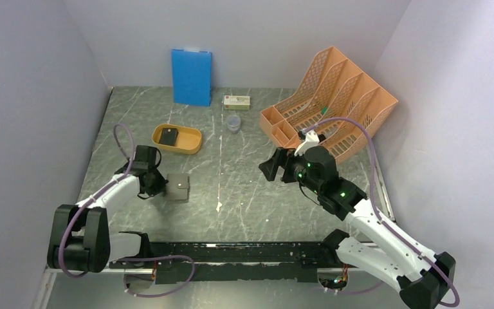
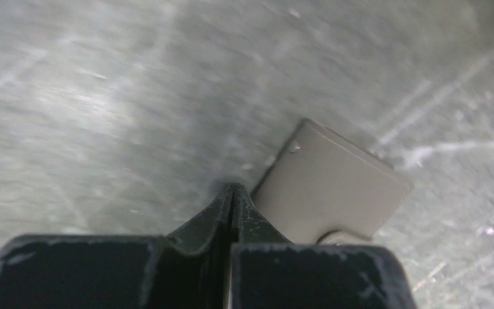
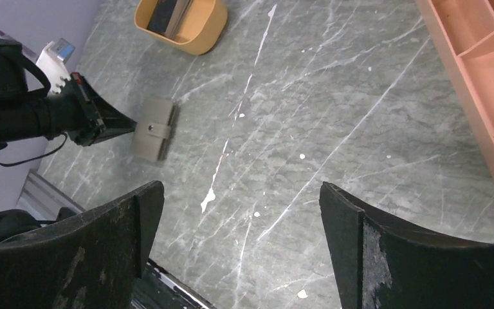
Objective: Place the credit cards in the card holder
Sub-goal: Move the card holder to the center of the board.
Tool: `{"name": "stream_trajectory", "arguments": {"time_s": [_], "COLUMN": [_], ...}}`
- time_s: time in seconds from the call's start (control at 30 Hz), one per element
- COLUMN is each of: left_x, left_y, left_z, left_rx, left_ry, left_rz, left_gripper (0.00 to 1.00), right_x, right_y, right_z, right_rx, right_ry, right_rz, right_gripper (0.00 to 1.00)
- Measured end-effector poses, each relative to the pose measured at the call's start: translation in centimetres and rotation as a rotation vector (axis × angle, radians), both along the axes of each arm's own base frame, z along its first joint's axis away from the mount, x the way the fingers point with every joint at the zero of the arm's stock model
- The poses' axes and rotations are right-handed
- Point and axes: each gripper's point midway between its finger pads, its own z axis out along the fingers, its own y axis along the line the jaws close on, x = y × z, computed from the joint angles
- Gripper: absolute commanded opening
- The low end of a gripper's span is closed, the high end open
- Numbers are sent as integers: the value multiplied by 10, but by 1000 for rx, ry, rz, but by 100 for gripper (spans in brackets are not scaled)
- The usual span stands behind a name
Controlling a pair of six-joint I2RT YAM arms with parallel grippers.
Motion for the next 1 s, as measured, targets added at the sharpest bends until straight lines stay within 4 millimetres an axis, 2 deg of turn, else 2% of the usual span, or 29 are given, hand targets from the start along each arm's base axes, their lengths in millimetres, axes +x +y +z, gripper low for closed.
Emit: {"name": "stream_trajectory", "arguments": {"time_s": [0.23,0.37,0.5,0.6,0.67,0.73,0.83,1.0], "left_x": [-7,-12,-17,-12,-9,-9,-10,-19], "left_y": [-55,-74,-70,-64,-60,-57,-51,-50], "left_z": [1,2,11,28,31,27,20,13], "left_rx": [-98,-132,-124,-116,-113,-108,-107,-126], "left_ry": [-67,-73,-92,-163,-177,-161,-138,-133], "left_rz": [-145,-190,-171,-134,-113,-93,-67,-64], "left_gripper": [5,7,14,15,14,13,12,19], "right_x": [-1,-4,-3,-3,0,7,18,30], "right_y": [5,15,40,71,94,120,149,174], "right_z": [-5,-22,-54,-76,-85,-93,-106,-136], "right_rx": [24,20,-29,-71,-74,-59,-25,14], "right_ry": [24,67,157,222,250,271,302,363], "right_rz": [10,49,112,184,228,267,289,282], "right_gripper": [90,86,85,84,83,82,80,76]}}
